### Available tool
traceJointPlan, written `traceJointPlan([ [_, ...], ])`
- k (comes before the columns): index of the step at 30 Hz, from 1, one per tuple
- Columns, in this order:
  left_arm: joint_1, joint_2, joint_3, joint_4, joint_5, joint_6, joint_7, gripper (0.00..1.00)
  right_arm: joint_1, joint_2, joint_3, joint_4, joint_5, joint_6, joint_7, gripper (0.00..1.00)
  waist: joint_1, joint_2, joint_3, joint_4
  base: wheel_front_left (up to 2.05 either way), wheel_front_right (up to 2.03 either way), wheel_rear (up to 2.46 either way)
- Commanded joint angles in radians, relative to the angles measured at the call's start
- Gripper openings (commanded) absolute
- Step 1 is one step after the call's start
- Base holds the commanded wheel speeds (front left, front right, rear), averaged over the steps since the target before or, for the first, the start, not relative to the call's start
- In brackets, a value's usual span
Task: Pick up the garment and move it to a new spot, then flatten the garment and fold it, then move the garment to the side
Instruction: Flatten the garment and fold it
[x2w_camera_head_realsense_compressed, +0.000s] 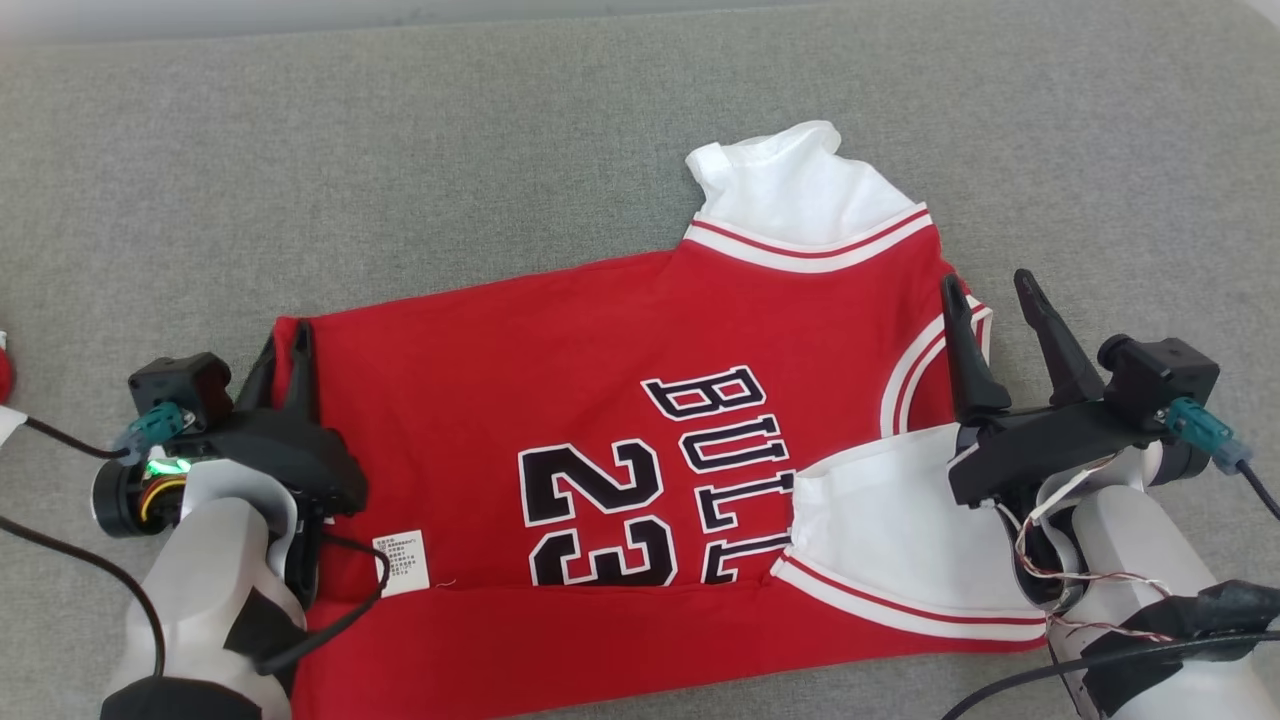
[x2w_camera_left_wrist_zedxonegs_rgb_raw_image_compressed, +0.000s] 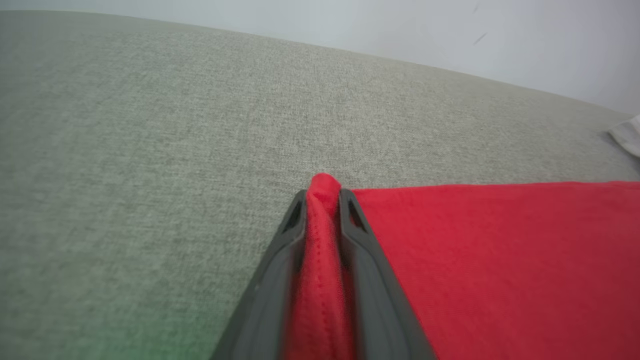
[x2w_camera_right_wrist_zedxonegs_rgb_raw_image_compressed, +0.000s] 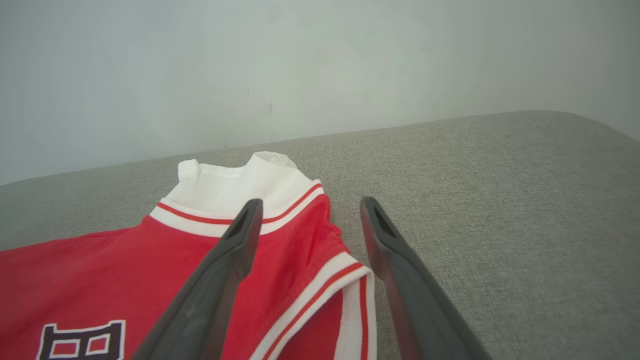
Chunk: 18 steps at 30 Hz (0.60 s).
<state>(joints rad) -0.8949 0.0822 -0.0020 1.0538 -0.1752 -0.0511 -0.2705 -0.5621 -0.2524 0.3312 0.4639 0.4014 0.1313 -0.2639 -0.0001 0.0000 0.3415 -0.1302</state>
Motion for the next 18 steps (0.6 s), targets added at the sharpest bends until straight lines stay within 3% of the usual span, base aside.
traceJointPlan([
  [1, 0.019, -0.019, -0.006, 0.009, 0.007, -0.001, 0.011, 0.18, -0.007, -0.004, 0.002, -0.002, 0.011, -0.001, 0.000, 1.00, 0.0001, 0.0000, 0.004, 0.003, 0.00, 0.00, 0.00],
  [2, 0.016, -0.019, -0.011, -0.004, 0.012, -0.002, 0.010, 0.02, -0.018, -0.007, 0.003, 0.003, 0.019, -0.001, 0.000, 1.00, 0.0001, 0.0000, 0.007, 0.006, 0.00, 0.00, 0.00],
  [3, 0.014, -0.018, -0.016, -0.019, 0.017, -0.004, 0.009, 0.00, -0.032, -0.012, 0.005, 0.010, 0.029, -0.001, 0.000, 1.00, 0.0001, 0.0000, 0.010, 0.009, 0.00, 0.00, 0.00],
  [8, 0.023, -0.022, -0.046, -0.094, 0.033, -0.009, 0.007, 0.00, -0.139, -0.057, 0.061, 0.115, 0.120, -0.001, 0.015, 1.00, 0.0001, 0.0000, 0.029, 0.035, 0.00, 0.00, 0.00],
  [18, 0.002, -0.031, -0.135, -0.204, 0.003, -0.027, 0.006, 0.00, -0.409, -0.152, 0.204, 0.285, 0.357, -0.001, 0.230, 1.00, 0.0001, 0.0000, 0.083, 0.115, 0.00, 0.00, 0.00],
])
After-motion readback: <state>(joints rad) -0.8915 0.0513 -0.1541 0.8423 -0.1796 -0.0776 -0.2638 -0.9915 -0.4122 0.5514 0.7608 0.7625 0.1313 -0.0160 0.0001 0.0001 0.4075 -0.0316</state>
